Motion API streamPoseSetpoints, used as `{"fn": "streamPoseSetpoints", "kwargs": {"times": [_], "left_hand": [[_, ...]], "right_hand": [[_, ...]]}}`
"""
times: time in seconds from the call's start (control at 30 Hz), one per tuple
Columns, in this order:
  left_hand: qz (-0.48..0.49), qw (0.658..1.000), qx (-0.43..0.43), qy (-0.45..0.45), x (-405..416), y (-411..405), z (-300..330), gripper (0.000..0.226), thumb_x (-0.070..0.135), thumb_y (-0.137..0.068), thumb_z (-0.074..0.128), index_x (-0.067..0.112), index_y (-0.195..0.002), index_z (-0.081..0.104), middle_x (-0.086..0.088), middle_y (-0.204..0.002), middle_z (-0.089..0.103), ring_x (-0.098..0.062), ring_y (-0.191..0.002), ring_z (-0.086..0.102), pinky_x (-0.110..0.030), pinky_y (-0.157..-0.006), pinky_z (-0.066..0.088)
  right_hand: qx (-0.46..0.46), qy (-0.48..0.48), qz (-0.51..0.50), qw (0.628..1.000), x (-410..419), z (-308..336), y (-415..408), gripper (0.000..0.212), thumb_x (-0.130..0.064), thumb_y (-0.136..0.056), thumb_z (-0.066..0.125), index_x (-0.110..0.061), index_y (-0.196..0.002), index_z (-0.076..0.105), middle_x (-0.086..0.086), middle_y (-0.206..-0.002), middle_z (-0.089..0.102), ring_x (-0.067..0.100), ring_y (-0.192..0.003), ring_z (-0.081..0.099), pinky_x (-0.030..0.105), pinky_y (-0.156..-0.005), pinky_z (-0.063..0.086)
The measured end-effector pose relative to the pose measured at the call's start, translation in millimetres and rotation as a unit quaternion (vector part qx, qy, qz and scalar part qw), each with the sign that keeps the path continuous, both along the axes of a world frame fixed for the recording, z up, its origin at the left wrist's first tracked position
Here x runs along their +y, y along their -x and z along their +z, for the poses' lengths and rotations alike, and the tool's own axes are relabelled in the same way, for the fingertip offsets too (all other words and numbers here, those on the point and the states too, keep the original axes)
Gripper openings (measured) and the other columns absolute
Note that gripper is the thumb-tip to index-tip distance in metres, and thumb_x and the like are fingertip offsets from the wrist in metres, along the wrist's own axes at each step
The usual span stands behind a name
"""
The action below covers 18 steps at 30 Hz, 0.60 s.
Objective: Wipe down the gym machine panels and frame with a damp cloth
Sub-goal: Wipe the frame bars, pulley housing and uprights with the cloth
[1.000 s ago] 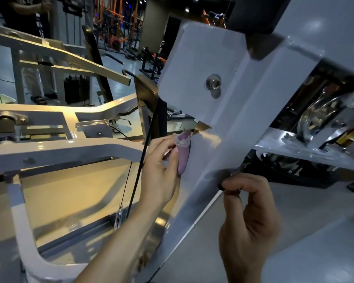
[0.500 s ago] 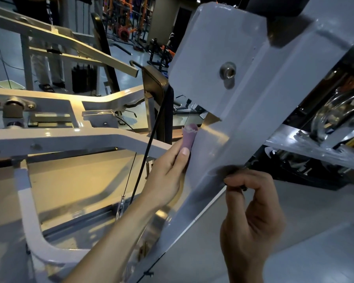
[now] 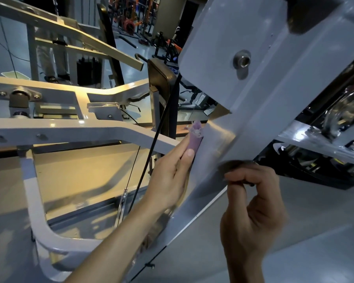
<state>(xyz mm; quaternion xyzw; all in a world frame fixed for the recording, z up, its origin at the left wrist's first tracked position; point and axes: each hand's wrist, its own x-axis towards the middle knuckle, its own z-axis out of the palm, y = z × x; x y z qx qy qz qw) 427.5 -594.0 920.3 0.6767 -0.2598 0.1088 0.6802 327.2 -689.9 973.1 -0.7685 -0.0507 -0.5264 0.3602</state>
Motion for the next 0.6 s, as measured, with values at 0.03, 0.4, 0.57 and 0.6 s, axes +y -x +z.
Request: {"fn": "streamPoseSetpoints", "kwargs": {"times": [0.03,0.4,0.57,0.6], "left_hand": [[0.002,1.000,-0.004,0.003,1.7,3.8,-5.5,0.042,0.018,-0.113,0.042,0.032,-0.152,0.047,0.029,-0.108,0.069,0.009,-0.104,0.063,-0.012,-0.084,0.046],[0.037,0.999,-0.010,0.017,-5.9,33.9,-31.0,0.043,0.024,-0.112,0.042,0.025,-0.155,0.047,0.010,-0.154,0.053,-0.005,-0.144,0.046,-0.038,-0.115,0.044],[0.032,0.998,-0.015,0.052,-11.0,17.6,0.1,0.044,0.019,-0.113,0.042,0.030,-0.156,0.042,0.016,-0.152,0.054,-0.005,-0.142,0.048,-0.028,-0.112,0.044],[0.022,0.998,-0.012,0.051,-10.7,32.3,-8.0,0.044,0.018,-0.113,0.042,0.028,-0.156,0.043,0.016,-0.156,0.049,-0.005,-0.146,0.043,-0.029,-0.117,0.040]], "right_hand": [[0.002,-0.005,0.001,1.000,-0.2,-0.4,-0.1,0.027,0.018,-0.078,0.053,-0.007,-0.078,0.064,0.004,-0.087,0.067,0.034,-0.088,0.062,0.048,-0.074,0.045],[-0.002,-0.018,-0.013,1.000,2.1,0.4,-2.6,0.030,0.017,-0.077,0.053,-0.011,-0.078,0.063,0.006,-0.086,0.066,0.035,-0.087,0.062,0.045,-0.073,0.045],[-0.001,-0.025,-0.013,1.000,3.0,0.1,-0.4,0.028,0.017,-0.078,0.053,-0.009,-0.078,0.063,0.004,-0.087,0.066,0.035,-0.087,0.062,0.043,-0.076,0.046],[-0.005,-0.023,-0.015,1.000,2.6,-0.2,-0.4,0.028,0.017,-0.078,0.053,-0.009,-0.078,0.063,0.004,-0.087,0.066,0.035,-0.087,0.062,0.043,-0.075,0.046]]}}
